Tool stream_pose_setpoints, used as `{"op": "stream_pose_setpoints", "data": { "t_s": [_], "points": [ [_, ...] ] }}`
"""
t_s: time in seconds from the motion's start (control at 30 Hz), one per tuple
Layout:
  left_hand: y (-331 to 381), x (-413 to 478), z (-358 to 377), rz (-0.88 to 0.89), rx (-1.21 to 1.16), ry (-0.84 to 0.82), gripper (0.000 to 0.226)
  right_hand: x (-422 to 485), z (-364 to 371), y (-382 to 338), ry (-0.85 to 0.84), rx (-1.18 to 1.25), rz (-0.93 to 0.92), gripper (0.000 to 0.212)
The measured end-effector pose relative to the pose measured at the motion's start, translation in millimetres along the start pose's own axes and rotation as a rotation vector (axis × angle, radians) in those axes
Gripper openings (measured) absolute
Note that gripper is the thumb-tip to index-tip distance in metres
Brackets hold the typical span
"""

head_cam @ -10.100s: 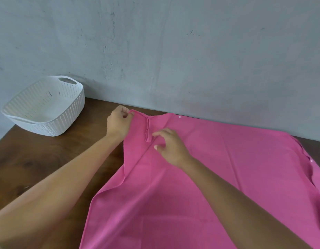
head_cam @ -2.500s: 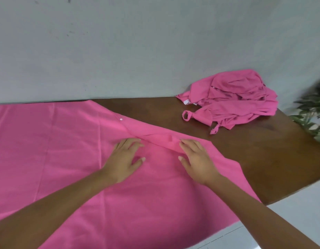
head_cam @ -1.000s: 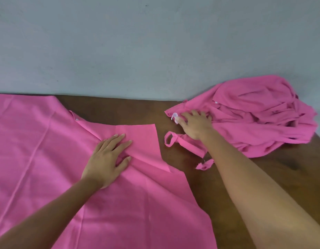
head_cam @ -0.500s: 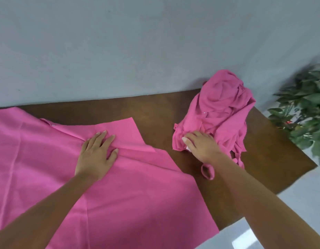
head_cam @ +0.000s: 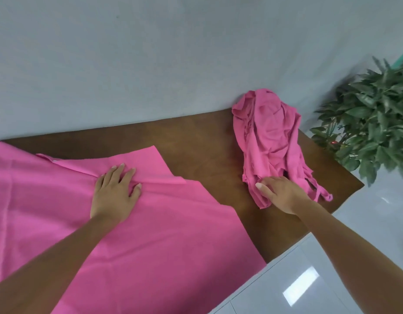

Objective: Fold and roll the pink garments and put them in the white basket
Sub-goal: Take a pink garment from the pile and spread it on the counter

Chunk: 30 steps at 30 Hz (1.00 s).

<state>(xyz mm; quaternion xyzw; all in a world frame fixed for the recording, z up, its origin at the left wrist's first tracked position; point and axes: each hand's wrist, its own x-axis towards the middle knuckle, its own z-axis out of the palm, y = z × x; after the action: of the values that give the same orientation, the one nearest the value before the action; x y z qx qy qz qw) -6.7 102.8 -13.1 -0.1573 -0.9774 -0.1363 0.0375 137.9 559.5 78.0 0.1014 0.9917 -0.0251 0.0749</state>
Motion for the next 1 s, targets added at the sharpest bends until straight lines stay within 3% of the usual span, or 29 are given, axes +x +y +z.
{"op": "stream_pose_setpoints", "data": {
  "t_s": [0.17,0.23,0.4,0.6,0.87,1.0],
  "points": [
    [1.2,-0.8,-1.7,-0.008,0.009,-0.009,0.072,24.4,-0.1,-47.1,0.423,0.057,-0.11,0.041],
    [1.9,-1.0,-2.5,-0.013,0.017,-0.016,0.072,36.0,-5.4,-82.0,0.458,0.122,-0.144,0.029],
    [4.9,-1.9,-8.0,-0.023,-0.023,-0.043,0.08,68.4,-5.7,-169.4,0.301,0.136,-0.386,0.033],
    [-24.1,-18.0,-25.2,-0.054,0.013,0.0,0.076,99.1,7.1,-268.9,0.039,0.195,-0.506,0.055],
    [-113.0,-59.2,-56.6,-0.296,0.065,0.034,0.078,144.4,36.3,-310.1,-0.085,0.034,-0.441,0.089],
    [-131.7,-63.0,-53.7,-0.346,0.051,-0.045,0.092,190.3,40.3,-289.5,-0.117,0.057,-0.348,0.076]
  ]
}}
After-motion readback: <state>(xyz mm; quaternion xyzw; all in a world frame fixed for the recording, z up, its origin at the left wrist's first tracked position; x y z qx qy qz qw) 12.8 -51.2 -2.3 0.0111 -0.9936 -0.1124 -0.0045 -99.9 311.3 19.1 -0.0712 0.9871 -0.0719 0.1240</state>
